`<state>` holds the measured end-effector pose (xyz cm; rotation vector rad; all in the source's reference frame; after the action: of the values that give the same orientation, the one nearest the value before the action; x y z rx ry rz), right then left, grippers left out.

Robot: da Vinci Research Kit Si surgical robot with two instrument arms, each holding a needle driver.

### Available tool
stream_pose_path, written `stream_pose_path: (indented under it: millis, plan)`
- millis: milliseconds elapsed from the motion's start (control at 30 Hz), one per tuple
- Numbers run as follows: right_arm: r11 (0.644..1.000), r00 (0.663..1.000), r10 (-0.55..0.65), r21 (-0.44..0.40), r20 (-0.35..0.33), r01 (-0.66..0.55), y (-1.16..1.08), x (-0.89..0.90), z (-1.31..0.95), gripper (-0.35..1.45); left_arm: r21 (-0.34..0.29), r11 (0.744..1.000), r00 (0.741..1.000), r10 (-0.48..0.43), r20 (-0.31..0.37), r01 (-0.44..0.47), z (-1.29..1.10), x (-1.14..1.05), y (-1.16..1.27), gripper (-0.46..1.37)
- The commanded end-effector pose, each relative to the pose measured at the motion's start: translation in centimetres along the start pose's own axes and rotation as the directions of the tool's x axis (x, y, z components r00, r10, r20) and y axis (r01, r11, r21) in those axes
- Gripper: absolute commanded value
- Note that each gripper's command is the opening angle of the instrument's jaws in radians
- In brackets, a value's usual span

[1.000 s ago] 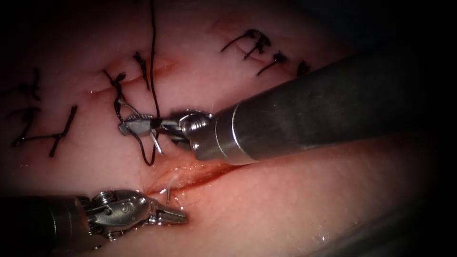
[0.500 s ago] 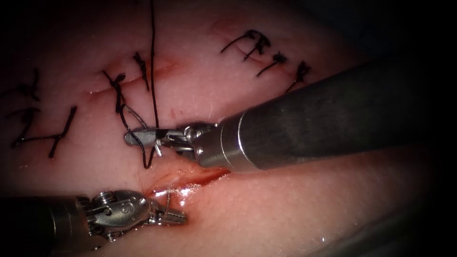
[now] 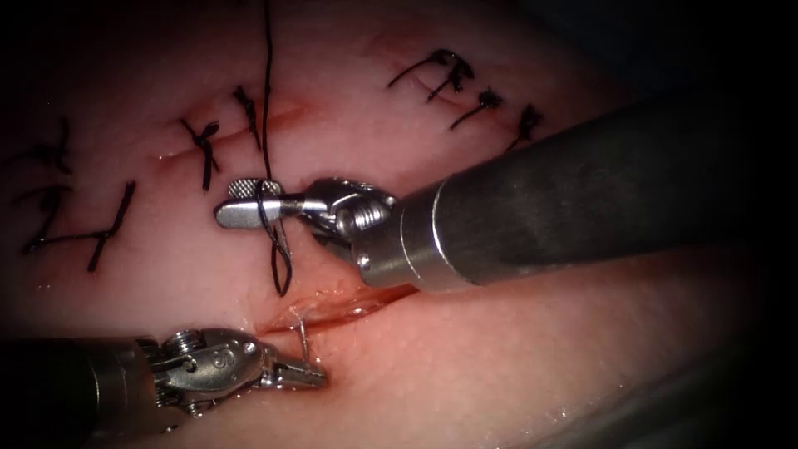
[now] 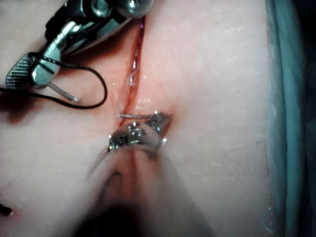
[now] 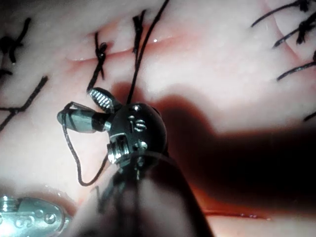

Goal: Wound Closure
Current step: Use the right gripper to drive the needle through the top of the wound

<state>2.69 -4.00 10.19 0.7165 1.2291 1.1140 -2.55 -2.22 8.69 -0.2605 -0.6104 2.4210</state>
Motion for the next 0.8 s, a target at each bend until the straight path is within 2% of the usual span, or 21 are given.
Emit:
stream_pose_path:
  millis: [33,67,100,167,200,233,300,367,400,467,500,567,667,767,800]
  plan:
    - [0.999,0.999,-0.037,0.004,0.007,0.037,0.05,0.04,-0.06,0.20,-0.001,1.000,1.000,0.005,0.000,-0.005,0.18,0.05,-0.01,-0.06]
    - [0.999,0.999,-0.042,0.009,0.010,0.041,0.06,0.05,-0.08,0.17,-0.001,1.000,1.000,0.005,0.000,-0.005,0.18,0.05,-0.01,-0.05]
    - [0.997,0.997,-0.075,0.025,0.020,0.074,0.08,0.08,-0.11,0.05,-0.001,1.000,1.000,0.005,0.000,-0.005,0.18,0.05,-0.01,-0.05]
    - [0.992,0.993,-0.118,0.041,0.029,0.117,0.12,0.15,-0.19,0.22,-0.001,1.000,1.000,0.005,0.000,-0.005,0.18,0.05,-0.01,-0.05]
    - [0.989,0.990,-0.141,0.044,0.030,0.139,0.13,0.17,-0.22,0.44,-0.001,1.000,1.000,0.005,0.000,-0.005,0.18,0.05,-0.01,-0.05]
    - [0.981,0.982,-0.186,0.061,0.036,0.183,0.12,0.18,-0.26,0.43,-0.001,1.000,1.000,0.005,0.000,-0.005,0.18,0.05,-0.01,-0.05]
    - [0.975,0.977,-0.208,0.094,0.048,0.203,0.11,0.19,-0.28,0.26,-0.001,1.000,1.000,0.005,0.000,-0.005,0.18,0.05,-0.01,-0.04]
    - [0.957,0.962,-0.267,0.135,0.056,0.257,0.08,0.18,-0.28,0.23,-0.001,1.000,1.000,0.005,0.000,-0.005,0.18,0.05,-0.01,-0.04]
    - [0.951,0.957,-0.284,0.146,0.057,0.274,0.07,0.17,-0.27,0.28,-0.001,1.000,1.000,0.005,0.000,-0.005,0.18,0.05,-0.01,-0.04]
    - [0.931,0.939,-0.338,0.168,0.055,0.325,0.02,0.15,-0.25,0.18,-0.001,1.000,1.000,0.005,0.000,-0.005,0.18,0.05,-0.01,-0.04]
    - [0.925,0.935,-0.351,0.179,0.056,0.336,-0.01,0.14,-0.25,-0.35,-0.001,1.000,1.000,0.005,0.000,-0.005,0.18,0.05,-0.01,-0.04]
    - [0.922,0.933,-0.356,0.187,0.062,0.339,-0.07,0.15,-0.22,-0.35,-0.001,1.000,1.000,0.005,0.000,-0.005,0.18,0.05,-0.01,-0.04]
    - [0.895,0.906,-0.419,0.194,0.054,0.402,-0.11,0.15,-0.17,-0.35,-0.001,1.000,1.000,0.005,0.000,-0.005,0.18,0.05,0.00,-0.03]
    - [0.889,0.899,-0.433,0.194,0.069,0.414,-0.14,0.11,-0.13,0.12,-0.001,1.000,1.000,0.005,0.000,-0.005,0.18,0.05,0.00,-0.04]
    - [0.883,0.893,-0.445,0.197,0.070,0.425,-0.14,0.09,-0.12,0.47,-0.001,1.000,1.000,0.005,0.000,-0.005,0.18,0.05,0.00,-0.04]
